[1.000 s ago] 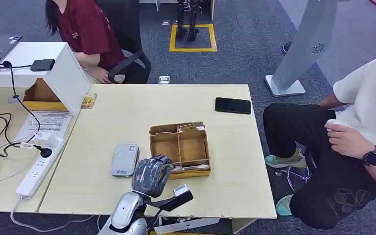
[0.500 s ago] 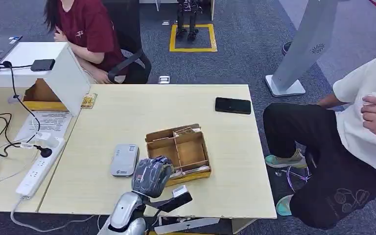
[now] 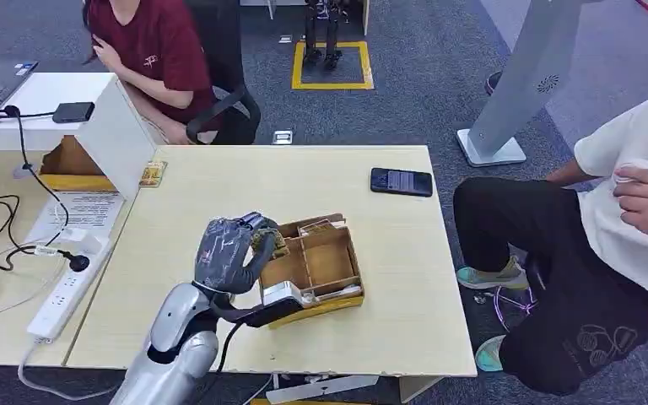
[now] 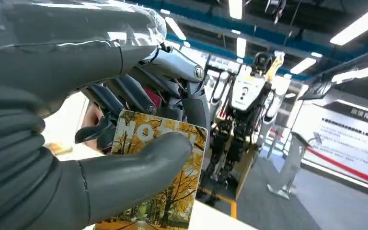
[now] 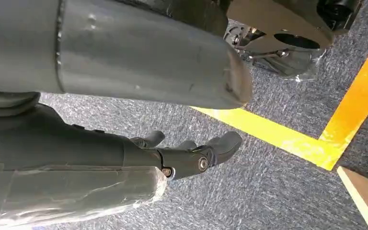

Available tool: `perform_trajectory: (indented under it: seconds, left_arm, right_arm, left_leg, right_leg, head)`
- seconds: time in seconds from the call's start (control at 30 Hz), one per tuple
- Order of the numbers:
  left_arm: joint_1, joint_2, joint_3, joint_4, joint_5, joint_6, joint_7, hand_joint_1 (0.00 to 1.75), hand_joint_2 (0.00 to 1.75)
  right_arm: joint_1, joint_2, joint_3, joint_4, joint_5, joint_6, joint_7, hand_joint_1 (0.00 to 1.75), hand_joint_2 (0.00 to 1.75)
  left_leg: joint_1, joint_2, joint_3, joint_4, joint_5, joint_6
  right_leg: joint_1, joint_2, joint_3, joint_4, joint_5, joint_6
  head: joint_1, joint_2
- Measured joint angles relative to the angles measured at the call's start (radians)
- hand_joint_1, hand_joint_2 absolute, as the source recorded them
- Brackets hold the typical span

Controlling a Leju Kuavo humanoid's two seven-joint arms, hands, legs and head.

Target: Pass the card to the sensor for recognition and then transmit it.

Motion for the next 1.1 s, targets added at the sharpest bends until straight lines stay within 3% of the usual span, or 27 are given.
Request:
perform_trajectory:
  seconds: [0.2,0.4,0.6,0.67,0.83,1.1]
  left_arm:
    - [-0.008,0.022,-0.010,-0.024,-0.003,0.004,0.004,1.75,1.75]
    - [-0.047,0.025,0.006,-0.008,0.013,0.003,0.093,1.75,1.75]
    - [-0.175,0.016,0.145,0.148,0.008,-0.013,0.073,1.75,1.75]
    - [-0.187,0.009,0.167,0.172,-0.012,-0.010,0.080,1.75,1.75]
    - [-0.249,-0.003,0.249,0.249,-0.114,0.013,0.159,1.75,1.75]
    - [-0.278,-0.023,0.374,0.322,-0.181,0.039,0.141,1.75,1.75]
  right_arm:
    - [0.000,0.000,0.000,0.000,0.000,0.000,0.000,0.00,0.00]
    - [-0.002,0.000,0.000,0.000,0.001,0.002,-0.010,0.00,0.00]
    - [-0.007,0.000,0.002,0.000,0.003,0.014,-0.009,0.00,0.00]
    - [-0.008,0.000,0.002,0.000,0.003,0.016,-0.010,0.00,0.00]
    - [-0.012,0.000,0.008,0.000,0.003,0.017,-0.013,0.00,0.00]
    - [-0.011,-0.007,0.009,0.000,0.004,0.017,0.009,0.00,0.00]
  left_leg:
    - [0.000,0.000,0.000,0.000,0.000,0.000]
    - [0.000,0.000,0.000,0.000,0.000,0.000]
    - [0.001,0.000,0.000,0.000,0.003,-0.002]
    - [0.001,0.000,0.000,0.000,0.003,-0.002]
    - [0.000,0.000,0.000,0.000,0.003,-0.002]
    - [0.000,0.000,0.000,0.000,0.003,-0.002]
  right_leg:
    - [0.000,0.000,0.000,0.000,0.000,0.000]
    - [0.000,0.000,0.000,0.000,0.000,0.000]
    - [0.000,0.000,0.000,0.000,0.003,-0.003]
    - [0.000,0.000,0.000,0.000,0.003,-0.003]
    - [0.000,0.000,0.000,0.000,0.003,-0.003]
    - [0.000,0.000,-0.001,0.000,0.003,-0.003]
  head:
    - [0.000,0.000]
    - [0.000,0.000]
    - [0.000,0.000]
    - [0.000,0.000]
    - [0.000,0.000]
    - [0.000,0.000]
